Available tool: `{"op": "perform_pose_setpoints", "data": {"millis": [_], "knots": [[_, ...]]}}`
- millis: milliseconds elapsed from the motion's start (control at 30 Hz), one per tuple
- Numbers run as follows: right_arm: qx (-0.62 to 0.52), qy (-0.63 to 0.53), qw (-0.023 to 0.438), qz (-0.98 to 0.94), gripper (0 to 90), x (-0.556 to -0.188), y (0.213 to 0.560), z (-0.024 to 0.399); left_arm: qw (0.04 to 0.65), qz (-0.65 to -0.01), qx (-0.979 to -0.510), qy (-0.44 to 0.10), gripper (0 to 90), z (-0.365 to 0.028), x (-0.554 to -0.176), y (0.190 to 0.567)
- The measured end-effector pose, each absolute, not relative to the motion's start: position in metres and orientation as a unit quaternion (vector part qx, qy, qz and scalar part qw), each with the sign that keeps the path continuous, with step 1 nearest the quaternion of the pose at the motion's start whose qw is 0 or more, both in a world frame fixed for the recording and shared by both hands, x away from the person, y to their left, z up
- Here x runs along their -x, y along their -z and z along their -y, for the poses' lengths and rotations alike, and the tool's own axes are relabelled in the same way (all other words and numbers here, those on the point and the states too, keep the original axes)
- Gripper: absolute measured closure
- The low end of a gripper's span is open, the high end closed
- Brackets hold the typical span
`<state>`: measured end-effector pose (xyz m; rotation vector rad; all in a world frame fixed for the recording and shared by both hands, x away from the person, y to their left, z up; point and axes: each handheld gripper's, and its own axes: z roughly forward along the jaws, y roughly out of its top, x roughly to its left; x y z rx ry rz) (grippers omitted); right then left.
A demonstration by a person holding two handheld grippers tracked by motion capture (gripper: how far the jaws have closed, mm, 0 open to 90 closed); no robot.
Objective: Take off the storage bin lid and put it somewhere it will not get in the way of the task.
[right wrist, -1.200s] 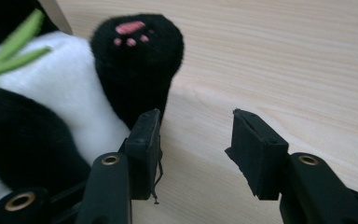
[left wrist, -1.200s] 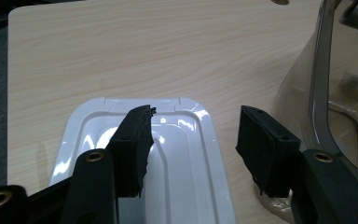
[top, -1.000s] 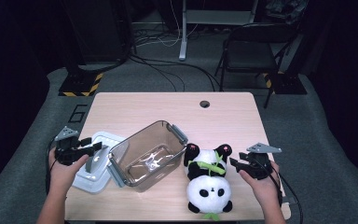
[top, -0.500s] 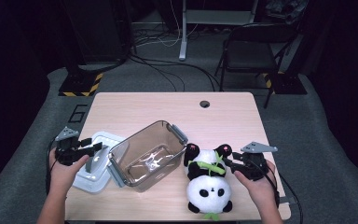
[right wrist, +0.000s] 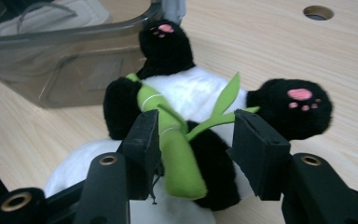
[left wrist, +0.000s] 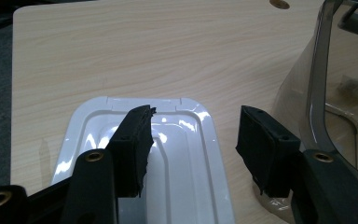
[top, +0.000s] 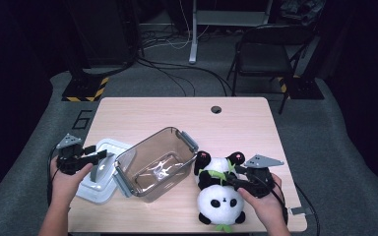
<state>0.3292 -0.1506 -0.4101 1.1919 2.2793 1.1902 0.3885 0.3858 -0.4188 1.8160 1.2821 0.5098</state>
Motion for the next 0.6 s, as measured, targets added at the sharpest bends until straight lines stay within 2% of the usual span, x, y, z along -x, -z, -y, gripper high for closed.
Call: {"op": "perform_pose_setpoints", "data": {"millis": [333,433,600], "knots": [[-0.430,-0.381,0.143,-0.806,39.7,-0.336,0.431,0.140,0.412,-0.513,-0.727,-0.198,44.9,-0.387,-0.390,0.421],[-0.431,-0.384,0.138,-0.805,43.1,-0.338,0.436,0.142,0.410,-0.514,-0.727,-0.197,44.9,-0.386,-0.390,0.421],[-0.420,-0.384,0.143,-0.810,56.7,-0.339,0.439,0.144,0.410,-0.514,-0.727,-0.199,44.9,-0.386,-0.391,0.423]]}}
